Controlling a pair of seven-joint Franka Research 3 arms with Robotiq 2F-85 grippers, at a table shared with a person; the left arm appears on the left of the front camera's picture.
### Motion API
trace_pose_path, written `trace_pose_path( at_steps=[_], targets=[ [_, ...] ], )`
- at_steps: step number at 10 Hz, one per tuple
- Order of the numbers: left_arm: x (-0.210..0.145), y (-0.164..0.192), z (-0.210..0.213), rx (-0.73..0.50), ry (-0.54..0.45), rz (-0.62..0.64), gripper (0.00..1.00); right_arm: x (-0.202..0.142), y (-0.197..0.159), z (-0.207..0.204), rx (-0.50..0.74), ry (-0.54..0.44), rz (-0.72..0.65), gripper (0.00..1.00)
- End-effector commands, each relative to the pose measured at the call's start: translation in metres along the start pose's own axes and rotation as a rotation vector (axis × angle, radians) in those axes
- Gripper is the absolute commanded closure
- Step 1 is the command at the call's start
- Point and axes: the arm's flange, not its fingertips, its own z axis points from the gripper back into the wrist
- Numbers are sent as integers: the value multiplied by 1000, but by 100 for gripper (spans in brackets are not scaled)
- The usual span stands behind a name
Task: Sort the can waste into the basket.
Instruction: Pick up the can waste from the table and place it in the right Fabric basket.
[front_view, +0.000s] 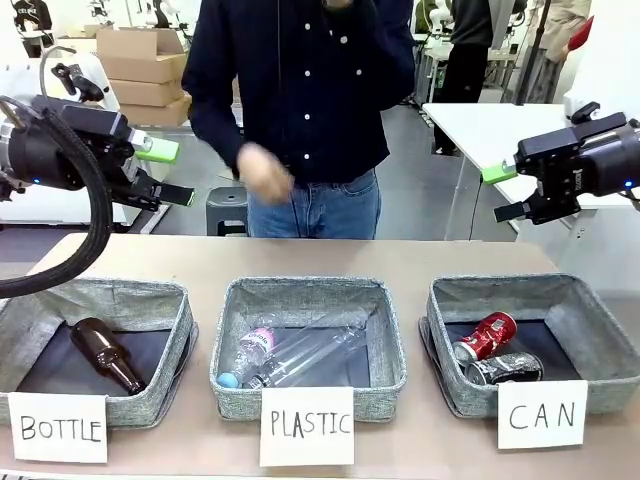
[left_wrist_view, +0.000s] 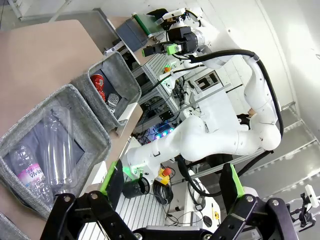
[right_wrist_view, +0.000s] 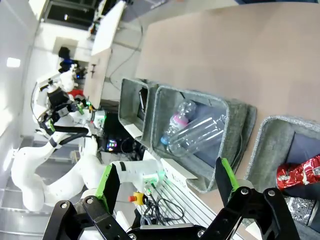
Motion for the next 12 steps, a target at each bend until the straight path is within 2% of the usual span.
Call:
trace_pose_path(
  at_steps=[1,12],
  targets=[
    [-1,0,-1,-16,-14,-14,0,2,3,3,-7,2,9,0],
    [-1,0,-1,-16,-14,-14,0,2,3,3,-7,2,9,0]
  ],
)
